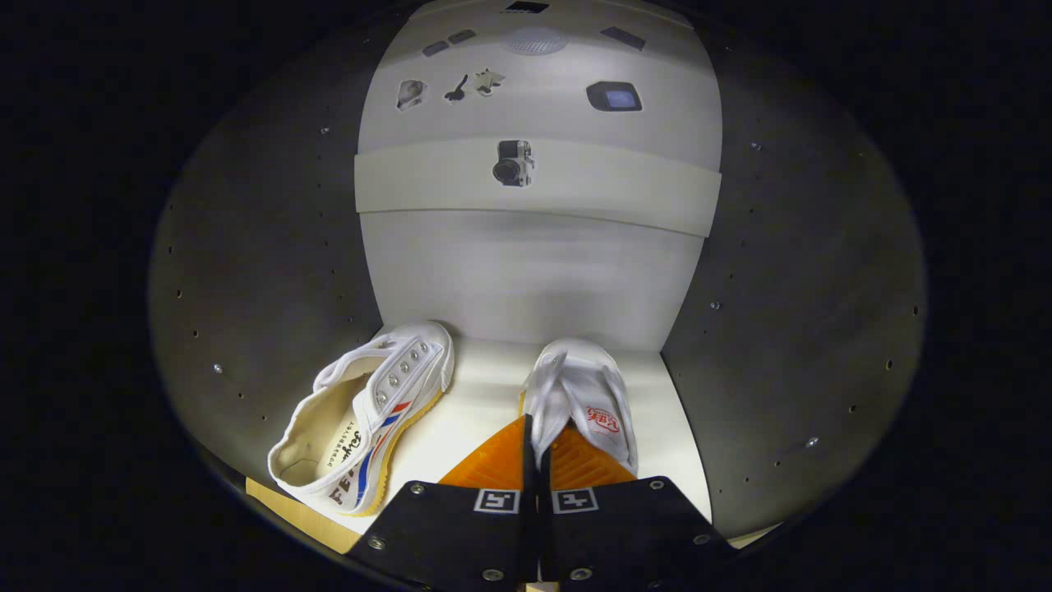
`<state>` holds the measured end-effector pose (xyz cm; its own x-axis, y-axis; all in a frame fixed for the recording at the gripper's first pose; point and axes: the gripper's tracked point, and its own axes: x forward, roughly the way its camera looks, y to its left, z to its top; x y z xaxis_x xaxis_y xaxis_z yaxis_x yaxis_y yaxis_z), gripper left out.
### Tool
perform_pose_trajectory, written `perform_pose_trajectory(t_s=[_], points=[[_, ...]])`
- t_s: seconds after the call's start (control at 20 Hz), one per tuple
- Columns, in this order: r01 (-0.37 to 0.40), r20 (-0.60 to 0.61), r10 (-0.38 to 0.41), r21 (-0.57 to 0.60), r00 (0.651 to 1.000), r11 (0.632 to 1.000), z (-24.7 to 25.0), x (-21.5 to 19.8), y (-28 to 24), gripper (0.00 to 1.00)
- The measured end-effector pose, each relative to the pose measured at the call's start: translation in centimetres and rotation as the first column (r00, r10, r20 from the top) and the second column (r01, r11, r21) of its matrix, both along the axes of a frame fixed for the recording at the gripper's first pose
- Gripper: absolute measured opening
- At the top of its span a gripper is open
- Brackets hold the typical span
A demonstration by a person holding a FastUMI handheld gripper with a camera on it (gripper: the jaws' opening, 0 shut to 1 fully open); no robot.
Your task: Open the shoe cabinet door, grab the shoes and put them into the shoe cabinet, then close the shoe cabinet door.
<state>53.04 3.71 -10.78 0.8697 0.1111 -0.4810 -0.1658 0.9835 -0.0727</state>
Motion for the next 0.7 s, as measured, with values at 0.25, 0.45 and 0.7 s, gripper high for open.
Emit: perform_pose_trajectory(t_s=[0.25, 0.45, 0.7], points=[[0.025, 0.003, -0.025, 0.025, 1.000, 0.999, -0.3, -0.2, 0.5, 0.08], [0.041, 0.015, -0.042, 0.045, 0.999, 0.998, 0.4, -1.9, 0.3, 0.09], [0.068, 0.075, -0.072, 0.048, 0.995, 0.996, 2.7, -6.7, -0.2, 0.11]])
